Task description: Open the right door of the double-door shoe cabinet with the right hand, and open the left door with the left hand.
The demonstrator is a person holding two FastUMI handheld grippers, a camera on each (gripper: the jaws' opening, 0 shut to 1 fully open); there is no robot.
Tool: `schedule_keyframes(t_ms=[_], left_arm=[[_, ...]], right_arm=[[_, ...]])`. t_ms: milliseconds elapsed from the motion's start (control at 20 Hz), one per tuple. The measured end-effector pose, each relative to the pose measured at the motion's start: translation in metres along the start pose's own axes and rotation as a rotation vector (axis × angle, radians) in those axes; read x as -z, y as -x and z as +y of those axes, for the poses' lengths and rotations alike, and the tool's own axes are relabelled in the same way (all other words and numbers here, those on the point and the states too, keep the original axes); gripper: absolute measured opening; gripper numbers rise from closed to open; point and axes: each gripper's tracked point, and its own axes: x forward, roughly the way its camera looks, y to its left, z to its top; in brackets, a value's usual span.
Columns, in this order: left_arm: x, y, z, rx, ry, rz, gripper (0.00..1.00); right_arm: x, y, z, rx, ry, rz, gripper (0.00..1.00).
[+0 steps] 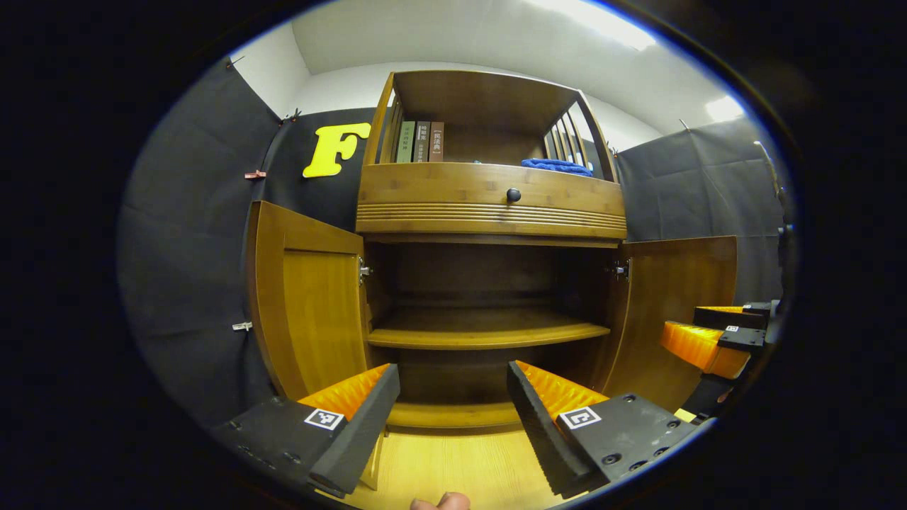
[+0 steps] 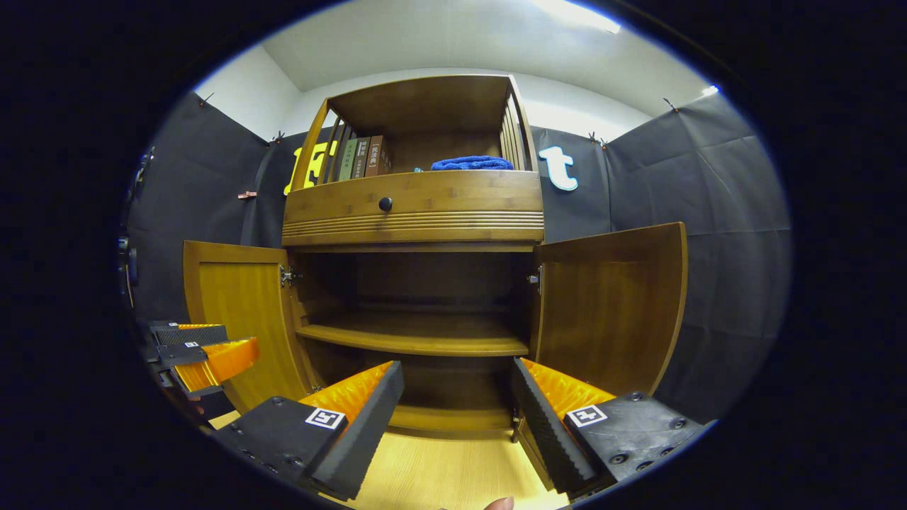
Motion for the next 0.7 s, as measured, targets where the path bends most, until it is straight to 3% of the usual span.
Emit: schedule_keyframes(t_ms=[700], left_arm=[[-0.0005, 0.0019, -0.0028, 0.016, 0.002, 0.001, 0.95]], right_arm=[[-0.0016, 0.0006, -0.0008, 0.003, 0.007, -0.008, 1.00]])
